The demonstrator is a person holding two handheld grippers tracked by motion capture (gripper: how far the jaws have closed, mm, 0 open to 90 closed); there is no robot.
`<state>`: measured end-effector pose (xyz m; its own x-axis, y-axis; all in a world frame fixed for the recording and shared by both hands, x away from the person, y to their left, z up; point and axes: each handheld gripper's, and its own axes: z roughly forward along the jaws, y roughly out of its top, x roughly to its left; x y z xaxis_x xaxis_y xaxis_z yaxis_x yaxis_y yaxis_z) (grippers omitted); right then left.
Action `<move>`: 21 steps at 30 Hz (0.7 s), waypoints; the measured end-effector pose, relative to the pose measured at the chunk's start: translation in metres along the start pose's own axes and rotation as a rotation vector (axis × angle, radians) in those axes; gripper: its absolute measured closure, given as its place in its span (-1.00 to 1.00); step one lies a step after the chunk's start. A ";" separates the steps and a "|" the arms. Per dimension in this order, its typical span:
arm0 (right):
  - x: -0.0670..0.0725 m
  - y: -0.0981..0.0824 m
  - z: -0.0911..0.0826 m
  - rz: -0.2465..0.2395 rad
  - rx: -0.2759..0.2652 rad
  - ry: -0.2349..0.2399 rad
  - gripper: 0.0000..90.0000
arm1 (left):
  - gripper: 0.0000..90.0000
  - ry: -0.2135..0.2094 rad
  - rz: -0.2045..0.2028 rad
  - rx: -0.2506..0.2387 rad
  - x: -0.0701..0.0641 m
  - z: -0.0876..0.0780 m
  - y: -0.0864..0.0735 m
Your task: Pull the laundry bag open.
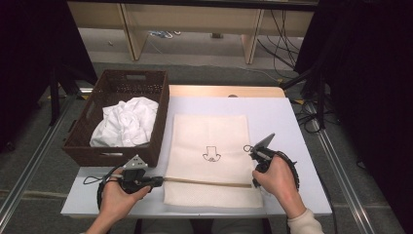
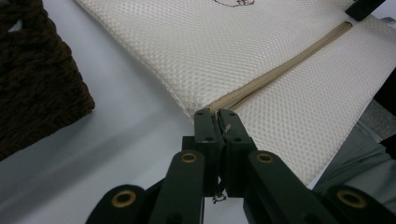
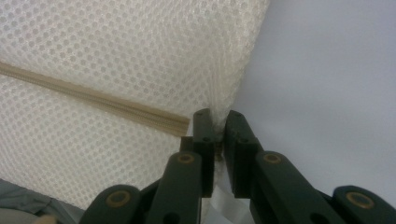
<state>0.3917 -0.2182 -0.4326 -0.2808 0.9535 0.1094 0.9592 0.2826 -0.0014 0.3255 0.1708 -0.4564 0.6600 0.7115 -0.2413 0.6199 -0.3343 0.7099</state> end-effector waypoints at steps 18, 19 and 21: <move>0.006 0.000 0.010 -0.009 0.009 -0.020 0.84 | 0.80 0.025 0.085 0.099 -0.005 0.019 -0.002; 0.006 0.000 0.010 -0.015 0.009 -0.021 0.84 | 0.77 0.013 0.093 0.095 -0.007 0.020 -0.002; 0.004 -0.001 0.010 -0.026 0.007 -0.020 0.82 | 0.68 0.018 0.135 0.090 -0.010 0.023 -0.001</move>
<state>0.3895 -0.2133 -0.4416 -0.3061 0.9477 0.0900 0.9514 0.3078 -0.0053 0.3277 0.1497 -0.4699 0.7325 0.6671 -0.1357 0.5623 -0.4805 0.6730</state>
